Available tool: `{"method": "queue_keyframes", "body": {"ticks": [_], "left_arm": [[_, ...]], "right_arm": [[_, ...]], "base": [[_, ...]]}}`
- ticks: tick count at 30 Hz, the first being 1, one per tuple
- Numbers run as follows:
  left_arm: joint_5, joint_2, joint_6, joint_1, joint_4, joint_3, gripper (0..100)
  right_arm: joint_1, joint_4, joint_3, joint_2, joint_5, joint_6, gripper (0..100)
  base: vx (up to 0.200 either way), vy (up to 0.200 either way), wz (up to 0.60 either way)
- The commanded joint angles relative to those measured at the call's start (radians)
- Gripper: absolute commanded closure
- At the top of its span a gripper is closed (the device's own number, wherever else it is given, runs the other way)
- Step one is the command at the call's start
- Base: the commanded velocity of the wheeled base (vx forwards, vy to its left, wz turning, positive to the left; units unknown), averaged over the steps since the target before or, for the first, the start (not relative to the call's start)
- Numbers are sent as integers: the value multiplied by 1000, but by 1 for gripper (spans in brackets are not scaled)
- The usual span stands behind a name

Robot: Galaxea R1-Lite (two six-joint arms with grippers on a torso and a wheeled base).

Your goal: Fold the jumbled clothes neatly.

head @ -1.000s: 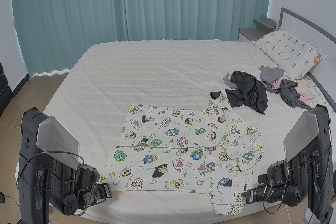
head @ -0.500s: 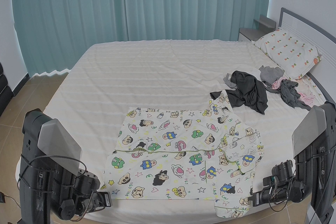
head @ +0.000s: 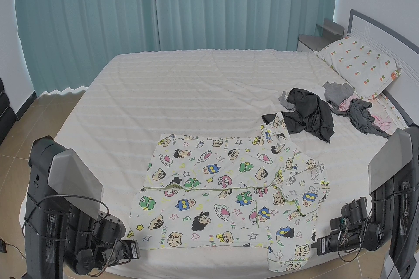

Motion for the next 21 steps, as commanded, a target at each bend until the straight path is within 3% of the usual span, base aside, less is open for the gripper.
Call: {"method": "queue_keyframes", "body": {"ticks": [1,4,8,11,13,16,21], "left_arm": [[-3,0,-25,7,-5,15,0],[-20,-5,-80,17,-6,15,0],[-124,-96,-232,108,-52,15,0],[-172,-162,-241,166,-83,14,0],[-224,-269,-246,227,-100,-3,0],[-251,-304,-275,230,-101,-37,0],[-284,-309,-481,198,-100,-158,0]], "right_arm": [[1,-1,17,-9,-3,1,0],[-10,-1,17,-37,-23,5,0],[-73,-1,17,-166,-35,19,0],[-94,-8,17,-232,-30,48,0],[-102,-52,3,-294,-26,111,0],[-96,-112,-44,-304,-30,133,0],[-79,-81,-236,-325,-41,131,0]], "base": [[0,0,0],[0,0,0],[0,0,0],[0,0,0],[0,0,0],[0,0,0],[40,0,0]]}}
